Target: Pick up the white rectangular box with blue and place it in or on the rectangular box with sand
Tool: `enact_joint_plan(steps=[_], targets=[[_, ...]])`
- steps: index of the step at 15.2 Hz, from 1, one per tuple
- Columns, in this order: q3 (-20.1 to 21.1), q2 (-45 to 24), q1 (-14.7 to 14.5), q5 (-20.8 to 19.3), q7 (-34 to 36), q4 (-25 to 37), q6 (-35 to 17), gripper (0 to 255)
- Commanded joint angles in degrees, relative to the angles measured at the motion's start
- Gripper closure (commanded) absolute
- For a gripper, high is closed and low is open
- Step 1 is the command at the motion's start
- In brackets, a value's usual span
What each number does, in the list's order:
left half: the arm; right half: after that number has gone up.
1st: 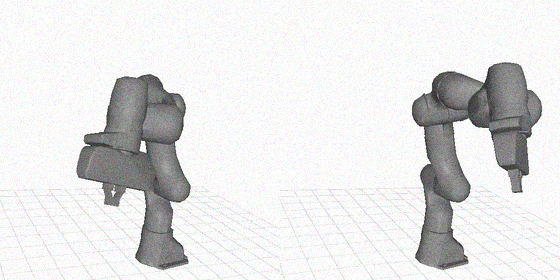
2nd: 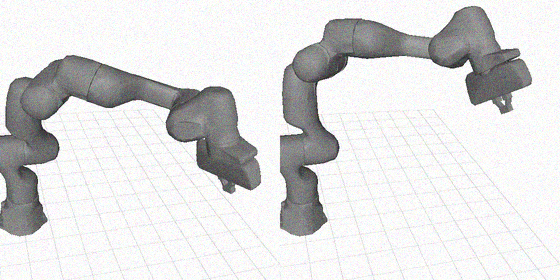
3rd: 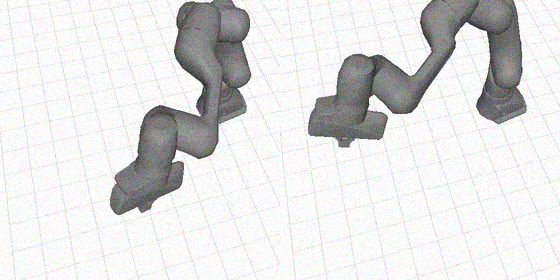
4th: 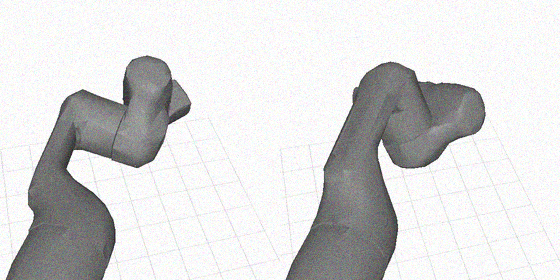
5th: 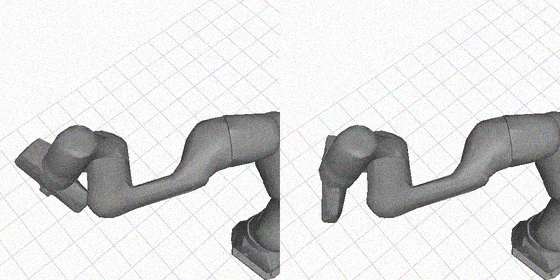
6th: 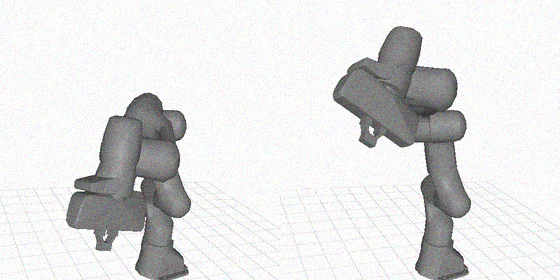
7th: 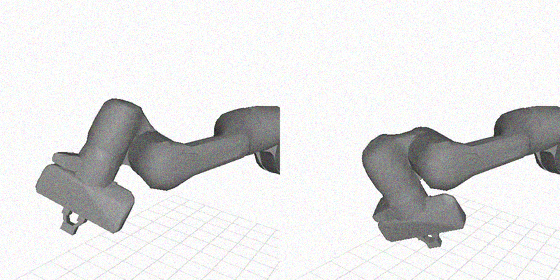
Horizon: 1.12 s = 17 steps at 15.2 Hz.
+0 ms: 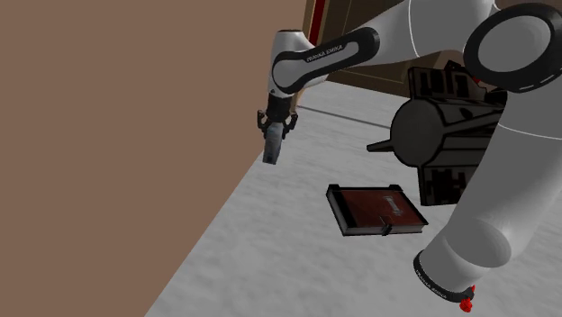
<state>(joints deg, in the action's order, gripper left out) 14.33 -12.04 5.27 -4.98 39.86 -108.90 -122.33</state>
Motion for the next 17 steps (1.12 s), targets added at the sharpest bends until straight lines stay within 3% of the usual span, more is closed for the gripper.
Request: enact_joint_plan(steps=[1,8,17], targets=[[0.1,-1.3,-0.2,0.0,0.3,-0.3,-2.8,255],[-0.1,-1.3,0.1,0.1,-0.2,-0.6,-3.0,255],[0.3,1.3,0.4,1.0,-0.9,3.2,3.2,255]])
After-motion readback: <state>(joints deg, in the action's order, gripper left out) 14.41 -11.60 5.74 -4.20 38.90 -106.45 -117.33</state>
